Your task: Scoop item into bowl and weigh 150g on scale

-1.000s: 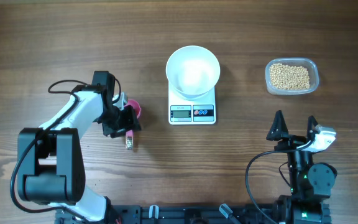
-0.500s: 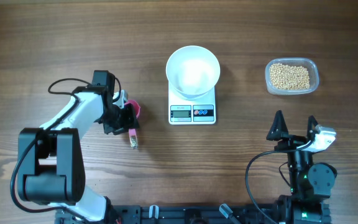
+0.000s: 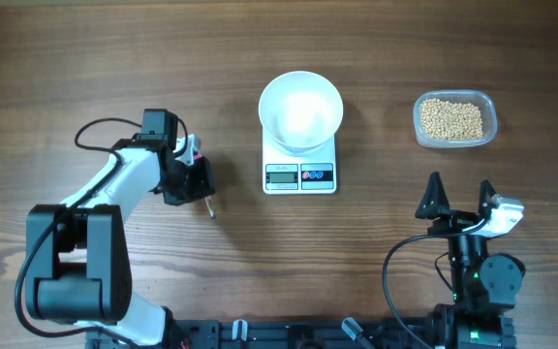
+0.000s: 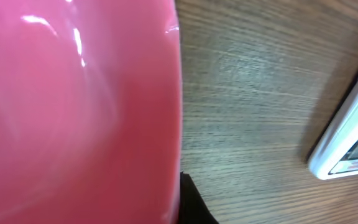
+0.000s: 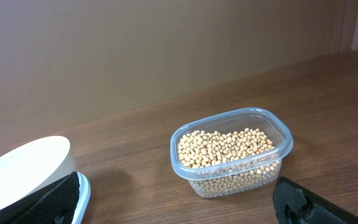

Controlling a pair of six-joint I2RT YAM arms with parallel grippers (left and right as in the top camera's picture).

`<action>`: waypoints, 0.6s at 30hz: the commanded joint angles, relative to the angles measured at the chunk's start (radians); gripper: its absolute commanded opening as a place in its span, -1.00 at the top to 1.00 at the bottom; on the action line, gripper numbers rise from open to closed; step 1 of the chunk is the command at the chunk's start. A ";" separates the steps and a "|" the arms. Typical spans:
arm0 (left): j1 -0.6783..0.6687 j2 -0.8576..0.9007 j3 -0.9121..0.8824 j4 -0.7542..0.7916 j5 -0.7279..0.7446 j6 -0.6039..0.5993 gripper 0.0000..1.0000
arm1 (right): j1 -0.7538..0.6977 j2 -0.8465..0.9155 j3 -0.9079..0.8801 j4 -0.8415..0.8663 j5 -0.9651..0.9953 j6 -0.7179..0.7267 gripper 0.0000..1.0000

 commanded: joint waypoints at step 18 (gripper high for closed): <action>0.004 -0.323 0.026 0.131 0.594 -0.260 0.92 | 0.004 0.001 -0.003 0.001 0.010 0.000 -1.00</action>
